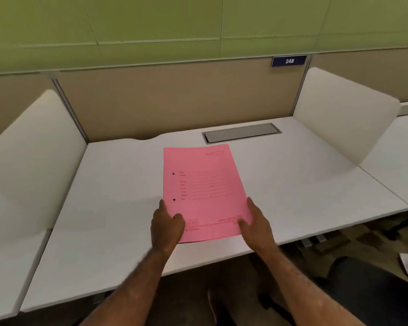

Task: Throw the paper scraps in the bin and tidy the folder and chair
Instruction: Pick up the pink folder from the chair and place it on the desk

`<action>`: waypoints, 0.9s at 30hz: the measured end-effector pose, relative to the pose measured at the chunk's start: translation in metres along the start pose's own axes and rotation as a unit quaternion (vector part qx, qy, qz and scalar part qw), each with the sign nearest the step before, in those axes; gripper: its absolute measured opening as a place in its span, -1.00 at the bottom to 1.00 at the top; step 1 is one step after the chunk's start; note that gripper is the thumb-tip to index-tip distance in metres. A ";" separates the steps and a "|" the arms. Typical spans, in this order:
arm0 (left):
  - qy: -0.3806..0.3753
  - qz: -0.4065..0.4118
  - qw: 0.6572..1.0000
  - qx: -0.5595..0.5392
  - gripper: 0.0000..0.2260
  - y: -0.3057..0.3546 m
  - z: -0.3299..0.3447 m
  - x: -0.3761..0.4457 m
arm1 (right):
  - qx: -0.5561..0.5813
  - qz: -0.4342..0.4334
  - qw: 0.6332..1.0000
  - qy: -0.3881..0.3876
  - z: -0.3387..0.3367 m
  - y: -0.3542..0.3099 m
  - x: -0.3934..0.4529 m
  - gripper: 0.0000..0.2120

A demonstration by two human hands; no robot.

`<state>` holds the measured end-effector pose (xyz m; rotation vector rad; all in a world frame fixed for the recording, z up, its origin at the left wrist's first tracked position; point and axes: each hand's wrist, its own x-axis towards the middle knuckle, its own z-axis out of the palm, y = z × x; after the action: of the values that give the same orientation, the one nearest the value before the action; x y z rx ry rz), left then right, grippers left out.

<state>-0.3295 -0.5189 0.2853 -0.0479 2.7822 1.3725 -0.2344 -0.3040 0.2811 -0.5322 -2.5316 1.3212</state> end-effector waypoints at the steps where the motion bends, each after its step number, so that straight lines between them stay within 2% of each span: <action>1: 0.006 -0.007 1.000 0.002 -0.62 0.003 0.004 0.017 | -0.002 0.006 1.000 -0.008 0.005 0.001 0.019 -0.43; 7: 0.037 -0.056 0.998 0.015 -0.59 0.022 0.028 0.122 | -0.014 0.030 0.999 -0.031 0.030 0.002 0.141 -0.36; 16: 0.047 -0.102 0.993 0.041 -0.62 0.029 0.059 0.265 | -0.037 0.027 0.991 -0.122 0.073 0.001 0.302 -0.36; 21: 0.035 -0.121 0.991 0.049 -0.54 0.020 0.074 0.333 | -0.029 0.038 0.988 -0.146 0.106 0.004 0.368 -0.37; 27: 0.007 -0.140 0.989 0.043 -0.60 0.000 0.096 0.399 | -0.018 0.073 0.983 -0.165 0.147 0.019 0.428 -0.37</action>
<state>-0.7263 -0.4469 0.2074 -0.4277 2.7099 1.1886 -0.6719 -0.2217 0.1996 -0.5564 -2.8326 1.5306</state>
